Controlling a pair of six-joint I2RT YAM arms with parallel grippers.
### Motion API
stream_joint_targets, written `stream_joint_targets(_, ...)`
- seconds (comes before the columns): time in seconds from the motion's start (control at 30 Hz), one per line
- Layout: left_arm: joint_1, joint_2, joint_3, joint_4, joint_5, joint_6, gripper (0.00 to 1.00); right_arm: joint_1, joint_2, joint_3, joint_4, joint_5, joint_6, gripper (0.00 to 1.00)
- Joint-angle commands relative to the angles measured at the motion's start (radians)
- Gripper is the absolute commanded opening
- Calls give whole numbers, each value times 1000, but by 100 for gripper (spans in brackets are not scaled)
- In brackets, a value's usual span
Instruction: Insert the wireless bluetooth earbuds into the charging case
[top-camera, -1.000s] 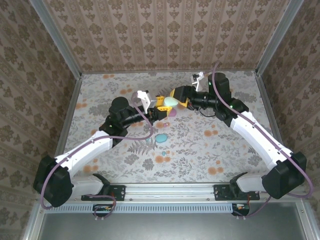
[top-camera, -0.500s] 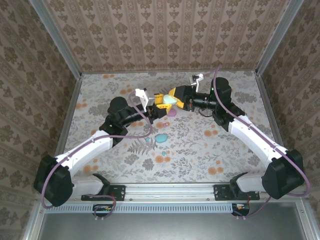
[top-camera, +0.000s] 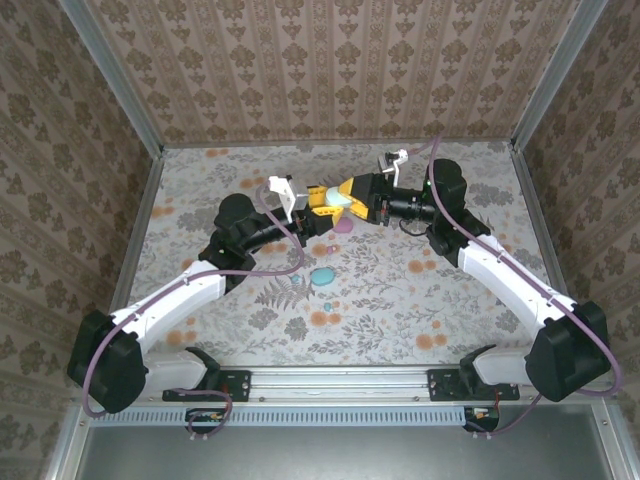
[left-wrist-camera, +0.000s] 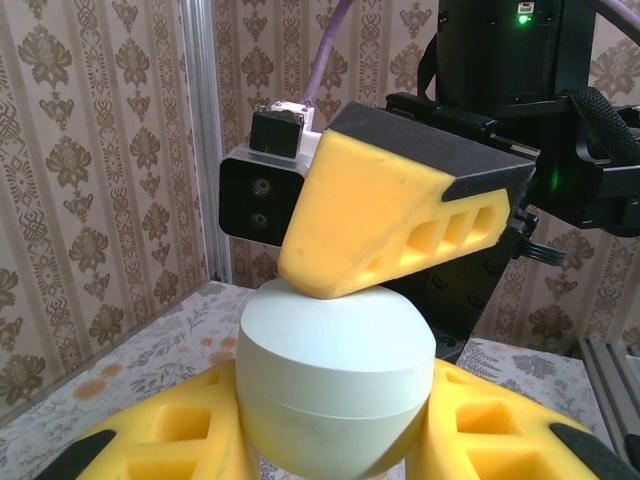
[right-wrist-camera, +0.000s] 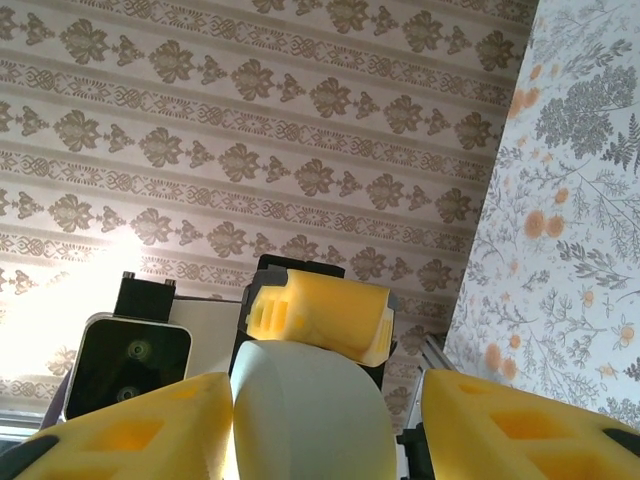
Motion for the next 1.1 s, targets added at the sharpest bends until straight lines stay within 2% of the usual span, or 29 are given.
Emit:
stream_joint_targets(0.0,11,12,2,40,-9,-17,29,-5,-30,-12,39,-43,14,51)
stream_joint_targets(0.37,10,19,16,-5,-20,8,34,-28,-47,-33,15,13,-21,26)
stream_joint_targets(0.47,10,22,26,-47,-41,25,46,-39,-69,-55,16,61,-43,22)
stream_joint_targets(0.53,10,21,28,-74,-62,35,60,-49,-95,-79,16,113,-69,22)
stream_joint_targets(0.63,11,17,31,-114,-73,56,74,-69,-140,-134,3,219,-113,22)
stream_joint_targets(0.8,12,-24,15,-179,-173,75,86,-134,-183,-265,-66,443,-187,21)
stream_joint_targets(0.9,13,-58,2,-215,-242,87,87,-176,-138,-336,-112,543,-223,21)
stream_joint_targets(1.07,25,-106,3,-294,-314,79,92,-226,35,-402,-27,518,-236,21)
